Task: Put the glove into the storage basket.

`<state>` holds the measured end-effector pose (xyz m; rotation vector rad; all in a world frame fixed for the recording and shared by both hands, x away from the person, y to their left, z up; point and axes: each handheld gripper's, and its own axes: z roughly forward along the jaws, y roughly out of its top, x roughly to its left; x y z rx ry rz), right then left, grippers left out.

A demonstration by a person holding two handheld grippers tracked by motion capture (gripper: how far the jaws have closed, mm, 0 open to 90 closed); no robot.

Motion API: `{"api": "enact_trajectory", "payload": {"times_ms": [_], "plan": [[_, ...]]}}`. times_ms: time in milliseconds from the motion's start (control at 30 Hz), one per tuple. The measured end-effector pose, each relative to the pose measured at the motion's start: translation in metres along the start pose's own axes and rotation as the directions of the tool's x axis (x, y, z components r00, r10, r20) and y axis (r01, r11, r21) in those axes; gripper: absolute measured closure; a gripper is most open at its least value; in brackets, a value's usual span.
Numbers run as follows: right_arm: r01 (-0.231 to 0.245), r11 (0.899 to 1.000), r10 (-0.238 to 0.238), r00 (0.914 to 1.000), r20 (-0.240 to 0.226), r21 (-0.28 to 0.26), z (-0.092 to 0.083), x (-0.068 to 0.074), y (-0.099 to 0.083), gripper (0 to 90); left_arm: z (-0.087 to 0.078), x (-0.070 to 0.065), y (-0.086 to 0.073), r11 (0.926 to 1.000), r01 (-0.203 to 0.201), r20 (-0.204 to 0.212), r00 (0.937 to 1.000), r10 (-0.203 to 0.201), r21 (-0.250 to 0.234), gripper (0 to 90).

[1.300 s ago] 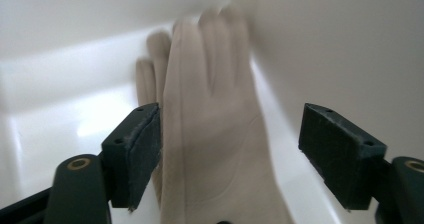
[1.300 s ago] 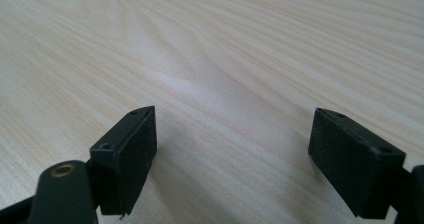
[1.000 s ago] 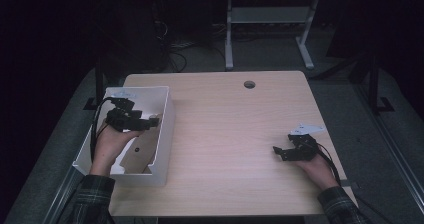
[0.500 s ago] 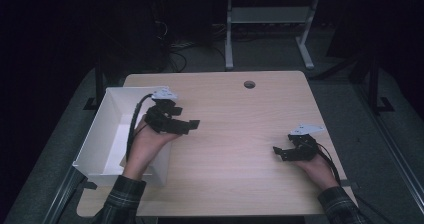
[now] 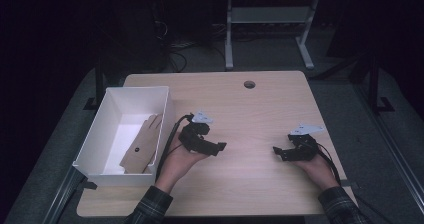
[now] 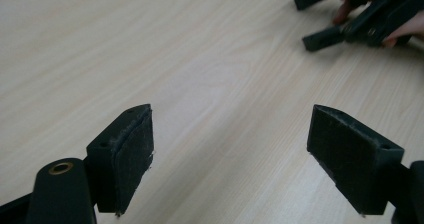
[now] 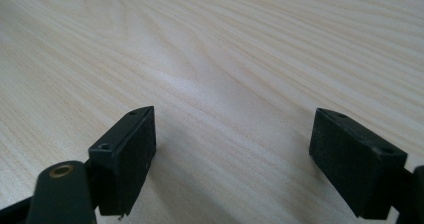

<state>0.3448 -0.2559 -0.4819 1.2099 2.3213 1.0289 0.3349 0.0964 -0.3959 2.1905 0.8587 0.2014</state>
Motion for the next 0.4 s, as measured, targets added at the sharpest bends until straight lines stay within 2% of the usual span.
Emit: {"api": "enact_trajectory", "payload": {"times_ms": [233, 400], "plan": [[0.000, 1.000, 0.000, 1.0000, -0.001, -0.001, 0.000, 0.000, 0.000, 18.5, 0.036, -0.004, -0.027, 0.9969, -0.021, 0.004, 0.9998, 0.021, 0.076, 18.3], [0.001, 1.000, -0.001, 1.0000, -0.001, -0.001, 0.000, 0.000, 0.000, 18.4, 0.049, -0.006, -0.038, 0.9924, -0.053, -0.012, 0.9984, 0.054, 0.112, 18.3]]}}
